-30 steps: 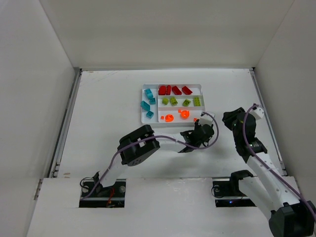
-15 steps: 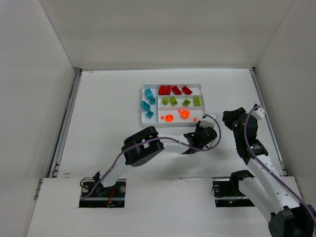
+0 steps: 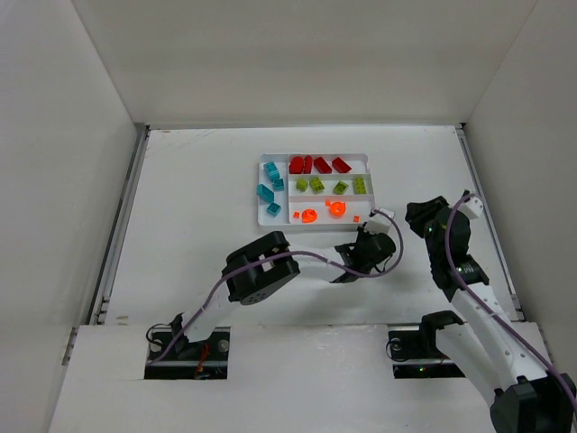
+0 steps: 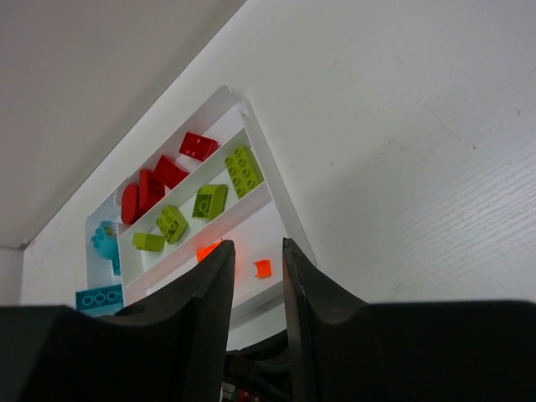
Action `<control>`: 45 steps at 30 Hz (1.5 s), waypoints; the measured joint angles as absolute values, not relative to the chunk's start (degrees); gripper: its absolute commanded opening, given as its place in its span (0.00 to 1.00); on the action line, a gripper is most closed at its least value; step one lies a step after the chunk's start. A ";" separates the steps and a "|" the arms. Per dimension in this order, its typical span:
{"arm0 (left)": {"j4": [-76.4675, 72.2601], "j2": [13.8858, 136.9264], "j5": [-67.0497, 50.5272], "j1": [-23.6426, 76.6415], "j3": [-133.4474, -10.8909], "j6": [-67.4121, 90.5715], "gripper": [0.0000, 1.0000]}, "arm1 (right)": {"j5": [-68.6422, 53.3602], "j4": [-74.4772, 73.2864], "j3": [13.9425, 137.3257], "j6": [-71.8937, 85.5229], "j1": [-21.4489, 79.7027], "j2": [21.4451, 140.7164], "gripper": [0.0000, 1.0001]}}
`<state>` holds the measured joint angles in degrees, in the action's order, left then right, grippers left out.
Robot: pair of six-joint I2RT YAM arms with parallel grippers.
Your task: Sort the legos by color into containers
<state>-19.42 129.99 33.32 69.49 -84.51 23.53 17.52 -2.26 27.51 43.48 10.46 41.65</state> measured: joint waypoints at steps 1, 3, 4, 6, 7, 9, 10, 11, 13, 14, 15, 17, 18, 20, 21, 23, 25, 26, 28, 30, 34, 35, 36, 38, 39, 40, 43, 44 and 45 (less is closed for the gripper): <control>-19.97 129.51 33.36 69.60 -83.55 23.53 0.13 | 17.52 -2.24 27.51 43.48 10.46 41.63 0.35; -20.29 127.44 33.36 69.91 -80.64 23.49 0.12 | 17.52 -2.22 27.51 43.48 10.46 41.63 0.35; -20.12 125.93 33.36 70.13 -78.65 23.46 0.12 | 17.52 -2.22 27.51 43.48 10.46 41.63 0.35; -19.88 122.98 33.36 70.61 -74.94 23.42 0.12 | 17.52 -2.20 27.51 43.46 10.46 41.63 0.35; -19.88 121.45 33.41 70.89 -73.19 23.42 0.12 | 17.52 -2.17 27.51 43.48 10.48 41.63 0.35; -19.99 118.24 33.47 71.33 -70.08 23.38 0.12 | 17.52 -2.13 27.49 43.46 10.48 41.63 0.35; -20.12 116.29 33.61 71.57 -68.42 23.38 0.12 | 17.52 -2.11 27.49 43.48 10.48 41.63 0.35; -20.16 114.41 33.74 71.61 -67.00 23.35 0.13 | 17.52 -2.11 27.44 43.48 10.48 41.65 0.35; -20.34 110.37 33.98 71.57 -64.60 23.27 0.13 | 17.52 -2.04 27.24 43.48 10.61 41.65 0.35; -20.45 108.47 34.11 71.22 -63.79 23.18 0.13 | 17.52 -2.04 27.16 43.51 10.74 41.71 0.35; -20.88 106.76 34.15 70.67 -63.18 23.00 0.14 | 17.54 -2.07 27.14 43.51 10.96 41.76 0.35; -21.74 104.27 34.26 68.75 -62.43 22.76 0.14 | 17.52 -1.96 27.14 43.53 11.75 41.89 0.35; -22.26 103.50 34.24 67.33 -62.24 22.57 0.14 | 17.54 -1.87 27.14 43.55 12.32 41.95 0.35; -23.35 103.20 34.02 63.81 -62.22 22.24 0.14 | 17.54 -1.54 26.92 43.70 13.45 41.98 0.36; -23.40 103.24 33.71 62.22 -62.19 22.11 0.14 | 17.56 -1.28 26.65 43.72 13.98 41.93 0.36; -23.40 103.24 33.17 59.13 -61.60 22.09 0.14 | 17.61 -1.15 26.06 43.72 14.66 41.80 0.36; -23.22 103.24 32.69 57.34 -61.06 22.11 0.14 | 18.02 -1.30 25.41 43.70 14.81 41.25 0.36; -23.20 103.24 32.47 57.30 -60.84 22.13 0.15 | 18.39 -1.45 25.02 43.70 14.63 40.80 0.36; -23.14 103.24 31.77 58.61 -60.64 22.11 0.15 | 18.96 -1.54 24.12 43.72 13.82 39.88 0.36; -23.33 103.24 31.14 60.97 -60.47 22.22 0.16 | 19.11 -1.56 23.38 43.72 12.99 39.75 0.35; -23.38 103.26 29.08 65.63 -60.34 22.92 0.17 | 19.07 -1.69 23.24 43.68 12.75 42.09 0.35; -23.40 103.28 28.58 66.43 -60.29 23.03 0.17 | 19.07 -1.72 23.24 43.68 12.86 42.70 0.35; -23.62 103.28 28.23 66.89 -60.10 23.11 0.17 | 19.07 -1.72 23.24 43.68 13.06 43.22 0.35; -23.97 103.28 27.77 67.18 -59.42 23.44 0.18 | 19.09 -1.69 23.24 43.68 13.45 43.64 0.35; -24.05 103.26 27.66 67.05 -58.87 23.55 0.18 | 19.09 -1.69 23.24 43.68 13.76 43.64 0.35; -24.08 103.26 27.64 66.78 -58.33 23.70 0.19 | 19.09 -1.67 23.24 43.68 14.06 43.64 0.36; -23.99 103.26 27.62 66.13 -56.88 24.12 0.21 | 19.09 -1.63 23.24 43.68 14.85 43.64 0.36; -23.94 103.26 27.62 65.89 -56.60 24.25 0.23 | 19.09 -1.63 23.24 43.68 15.11 43.64 0.36; -23.90 103.26 27.62 65.76 -56.45 24.40 0.25 | 19.09 -1.63 23.24 43.68 15.25 43.64 0.36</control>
